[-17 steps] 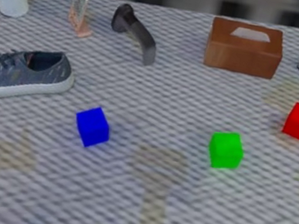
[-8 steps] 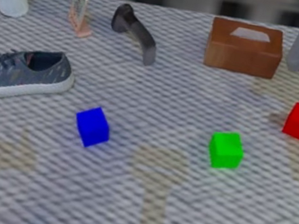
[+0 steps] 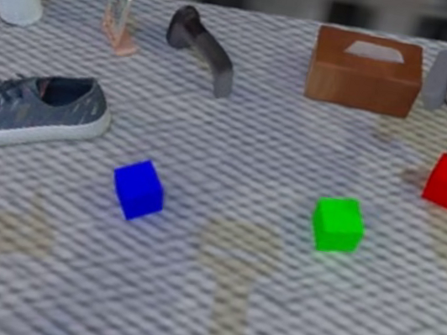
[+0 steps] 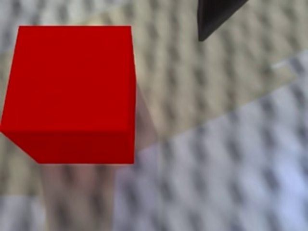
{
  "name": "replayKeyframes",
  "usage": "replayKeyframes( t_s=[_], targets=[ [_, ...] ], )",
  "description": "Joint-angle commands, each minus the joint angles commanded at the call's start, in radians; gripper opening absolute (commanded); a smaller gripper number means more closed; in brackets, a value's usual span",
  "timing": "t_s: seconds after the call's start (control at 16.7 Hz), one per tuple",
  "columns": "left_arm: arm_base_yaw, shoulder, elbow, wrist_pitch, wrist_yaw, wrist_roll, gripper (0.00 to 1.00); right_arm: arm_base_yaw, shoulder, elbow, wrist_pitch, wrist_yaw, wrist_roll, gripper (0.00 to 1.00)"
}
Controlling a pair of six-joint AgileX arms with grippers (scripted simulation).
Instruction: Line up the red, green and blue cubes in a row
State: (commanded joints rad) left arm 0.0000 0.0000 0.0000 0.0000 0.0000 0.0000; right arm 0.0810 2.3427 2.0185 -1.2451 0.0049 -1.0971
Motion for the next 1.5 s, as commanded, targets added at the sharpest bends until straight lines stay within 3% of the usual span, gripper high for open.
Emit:
replayKeyframes(
  t_s=[0.54, 0.84, 1.5],
  targets=[
    [0.0, 0.0, 0.0, 0.0, 0.0, 0.0, 1.0, 0.007, 0.086, -0.179, 0.269, 0.001, 0.001, 1.0],
    [0.0, 0.0, 0.0, 0.0, 0.0, 0.0, 1.0, 0.007, 0.096, -0.196, 0.29, 0.001, 0.001, 1.0],
    [0.0, 0.0, 0.0, 0.0, 0.0, 0.0, 1.0, 0.007, 0.096, -0.196, 0.29, 0.001, 0.001, 0.17]
  ],
)
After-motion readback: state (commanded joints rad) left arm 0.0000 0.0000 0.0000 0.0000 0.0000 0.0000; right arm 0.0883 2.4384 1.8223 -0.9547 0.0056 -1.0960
